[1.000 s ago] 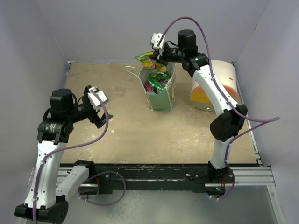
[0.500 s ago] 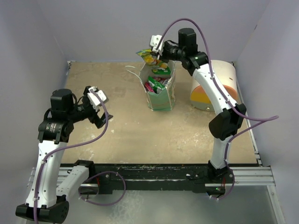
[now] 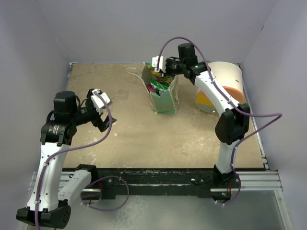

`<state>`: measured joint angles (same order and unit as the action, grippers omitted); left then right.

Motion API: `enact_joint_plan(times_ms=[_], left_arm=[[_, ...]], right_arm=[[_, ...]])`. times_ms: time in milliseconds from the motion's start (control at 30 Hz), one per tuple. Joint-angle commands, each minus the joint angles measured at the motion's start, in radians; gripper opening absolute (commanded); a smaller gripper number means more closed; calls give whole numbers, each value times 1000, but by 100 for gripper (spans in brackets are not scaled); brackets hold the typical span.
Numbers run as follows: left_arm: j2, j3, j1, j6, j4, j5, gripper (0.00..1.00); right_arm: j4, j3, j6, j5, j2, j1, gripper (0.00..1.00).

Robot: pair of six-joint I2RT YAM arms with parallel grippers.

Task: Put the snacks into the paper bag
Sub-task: Place the snack in the paper bag, then reset both arms

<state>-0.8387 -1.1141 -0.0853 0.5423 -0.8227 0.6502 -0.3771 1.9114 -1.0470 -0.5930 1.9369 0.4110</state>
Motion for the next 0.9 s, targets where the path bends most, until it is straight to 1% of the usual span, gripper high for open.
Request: enact_joint_plan(times_ms=[0, 133, 333, 433, 533, 633, 700, 867], left_arm=[[-3, -2, 9, 1, 38, 31, 99], [-6, -7, 9, 1, 35, 31, 99], [-1, -5, 9, 5, 31, 36, 99], [-3, -8, 9, 6, 31, 39, 99], [-4, -7, 9, 7, 31, 43, 99], [-5, -5, 9, 7, 30, 46, 99], [-5, -3, 9, 10, 28, 48, 99], [2, 3, 9, 11, 29, 48, 99]], right_arm=[[39, -31, -36, 40, -118, -3, 11], [53, -69, -17, 77, -149, -4, 17], [63, -104, 3, 180, -198, -5, 30], [55, -110, 11, 204, -213, -7, 36], [50, -109, 32, 214, -217, -5, 39], [30, -87, 82, 196, -207, -5, 42], [2, -50, 128, 194, -183, -5, 45], [-83, 37, 248, 149, -122, -2, 62]])
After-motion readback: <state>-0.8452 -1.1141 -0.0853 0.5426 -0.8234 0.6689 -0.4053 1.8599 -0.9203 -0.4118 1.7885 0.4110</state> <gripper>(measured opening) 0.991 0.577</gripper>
